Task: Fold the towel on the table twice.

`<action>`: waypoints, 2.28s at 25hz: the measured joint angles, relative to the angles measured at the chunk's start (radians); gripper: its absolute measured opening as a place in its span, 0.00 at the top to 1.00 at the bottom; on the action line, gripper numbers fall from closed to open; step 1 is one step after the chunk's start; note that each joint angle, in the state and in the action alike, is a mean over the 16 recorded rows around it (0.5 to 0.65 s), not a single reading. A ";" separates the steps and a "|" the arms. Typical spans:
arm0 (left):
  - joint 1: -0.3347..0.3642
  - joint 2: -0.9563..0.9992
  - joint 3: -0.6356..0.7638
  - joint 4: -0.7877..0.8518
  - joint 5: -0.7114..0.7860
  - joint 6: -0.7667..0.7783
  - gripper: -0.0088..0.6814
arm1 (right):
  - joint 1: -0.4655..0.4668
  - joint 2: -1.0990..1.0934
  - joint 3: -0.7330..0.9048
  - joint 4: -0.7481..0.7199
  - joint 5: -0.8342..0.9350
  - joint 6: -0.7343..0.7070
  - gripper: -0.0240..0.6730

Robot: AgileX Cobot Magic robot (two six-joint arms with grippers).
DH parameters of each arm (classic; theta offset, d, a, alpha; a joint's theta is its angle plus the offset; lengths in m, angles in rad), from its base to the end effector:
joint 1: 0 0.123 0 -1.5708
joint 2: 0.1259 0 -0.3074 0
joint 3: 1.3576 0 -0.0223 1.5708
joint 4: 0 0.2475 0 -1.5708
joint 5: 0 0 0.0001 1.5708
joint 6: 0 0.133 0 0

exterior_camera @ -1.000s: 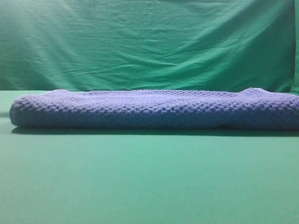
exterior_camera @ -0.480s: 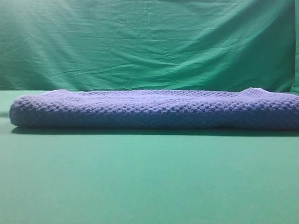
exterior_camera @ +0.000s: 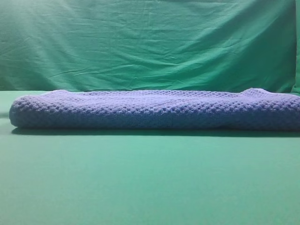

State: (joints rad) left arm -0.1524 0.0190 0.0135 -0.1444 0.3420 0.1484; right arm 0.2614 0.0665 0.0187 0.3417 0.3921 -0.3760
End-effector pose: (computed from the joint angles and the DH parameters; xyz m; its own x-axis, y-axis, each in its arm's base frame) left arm 0.0674 -0.0169 0.1659 -0.2744 0.0545 -0.9601 0.2008 0.9796 -0.0018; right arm 0.0620 0.0342 0.1569 -0.3265 -0.1473 -0.9336 -0.3914 0.9202 -0.0083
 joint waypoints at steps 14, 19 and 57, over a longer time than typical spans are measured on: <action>0.000 0.000 0.000 0.003 0.000 0.118 0.99 | 0.000 0.000 0.008 -0.021 -0.028 0.000 0.97; 0.000 0.000 0.000 -0.007 0.000 0.137 0.99 | 0.000 0.000 0.008 -0.021 -0.029 0.000 0.97; 0.146 -0.029 0.000 -0.009 0.002 0.140 0.99 | -0.164 -0.077 0.008 -0.019 -0.006 0.000 0.97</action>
State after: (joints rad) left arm -0.0062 -0.0103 0.0138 -0.1533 0.3438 0.2889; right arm 0.0972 -0.0107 0.0270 0.3227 0.3858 -0.3760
